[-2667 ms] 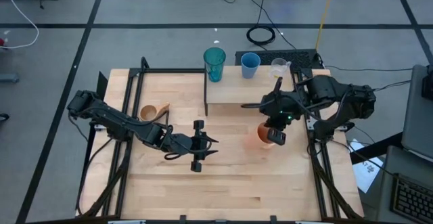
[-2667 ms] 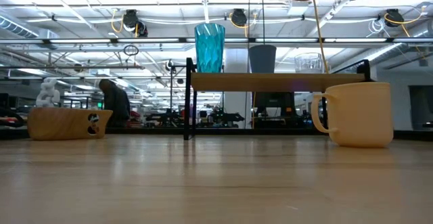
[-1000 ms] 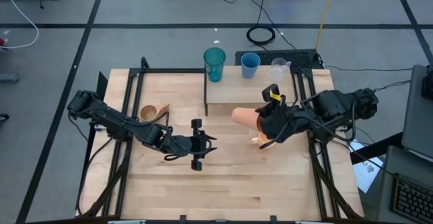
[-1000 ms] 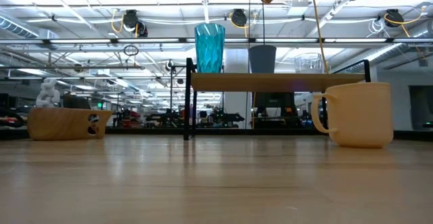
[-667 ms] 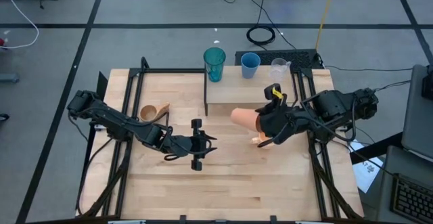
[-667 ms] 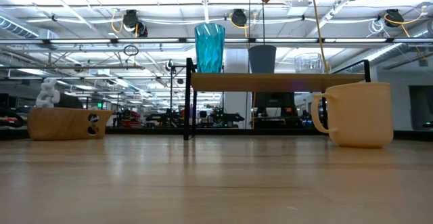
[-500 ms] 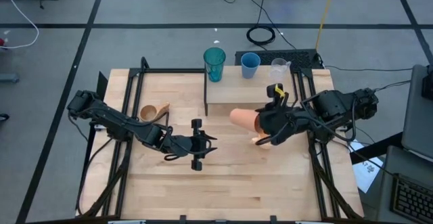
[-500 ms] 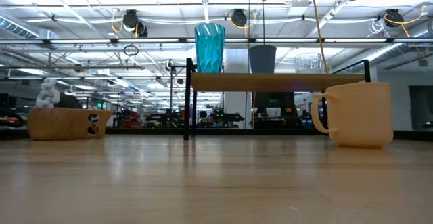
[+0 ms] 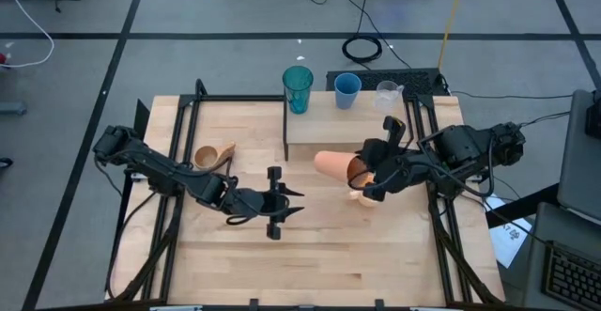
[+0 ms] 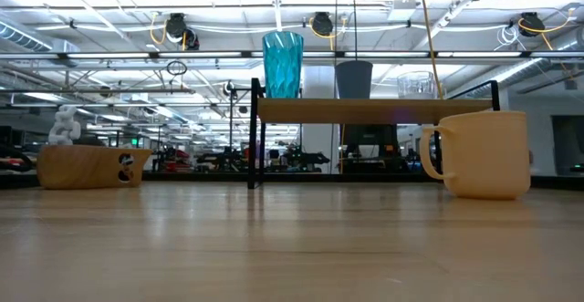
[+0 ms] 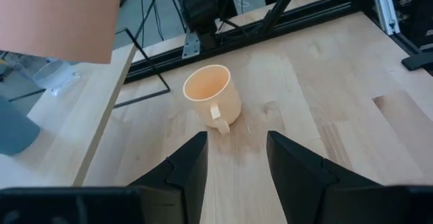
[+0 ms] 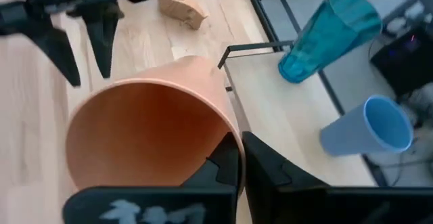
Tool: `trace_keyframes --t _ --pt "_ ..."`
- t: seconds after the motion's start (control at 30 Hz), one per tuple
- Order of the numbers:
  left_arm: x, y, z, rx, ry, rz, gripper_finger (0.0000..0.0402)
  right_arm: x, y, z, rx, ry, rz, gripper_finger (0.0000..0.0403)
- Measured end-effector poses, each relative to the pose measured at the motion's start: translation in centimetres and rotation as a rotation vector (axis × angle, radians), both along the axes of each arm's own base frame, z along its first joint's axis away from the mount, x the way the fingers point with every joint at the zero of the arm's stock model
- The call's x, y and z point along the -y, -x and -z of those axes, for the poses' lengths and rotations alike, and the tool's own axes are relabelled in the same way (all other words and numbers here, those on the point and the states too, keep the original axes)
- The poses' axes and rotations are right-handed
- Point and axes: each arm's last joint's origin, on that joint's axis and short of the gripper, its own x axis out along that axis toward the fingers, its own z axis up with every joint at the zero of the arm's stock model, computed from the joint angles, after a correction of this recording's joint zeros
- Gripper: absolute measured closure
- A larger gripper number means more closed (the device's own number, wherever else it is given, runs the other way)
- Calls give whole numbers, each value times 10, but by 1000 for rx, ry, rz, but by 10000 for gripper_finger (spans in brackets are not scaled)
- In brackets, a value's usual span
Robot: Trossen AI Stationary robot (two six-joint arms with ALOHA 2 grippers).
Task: Stack small to large cups/mugs on shelf
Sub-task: Put the orange cup on the shelf
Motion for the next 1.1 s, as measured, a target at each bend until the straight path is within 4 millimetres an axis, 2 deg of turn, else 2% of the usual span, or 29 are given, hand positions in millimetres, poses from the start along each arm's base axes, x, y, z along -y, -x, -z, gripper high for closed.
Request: trace_keyframes --t 0.3,0.63,0.8,0.93,1.1 --pt "6 2 -3 31 -82 -51 247 0 0 0 70 -112 120 403" --pt "18 5 -20 179 -264 -142 242 5 -2 2 96 -139 191 403" --pt "18 3 -31 269 -268 -149 199 10 -12 17 72 -106 219 403" --pt "14 1 -34 283 -306 -156 146 9 -23 28 85 -84 192 403" --pt "3 -1 -33 251 -342 -262 76 6 -33 36 107 -77 150 403"
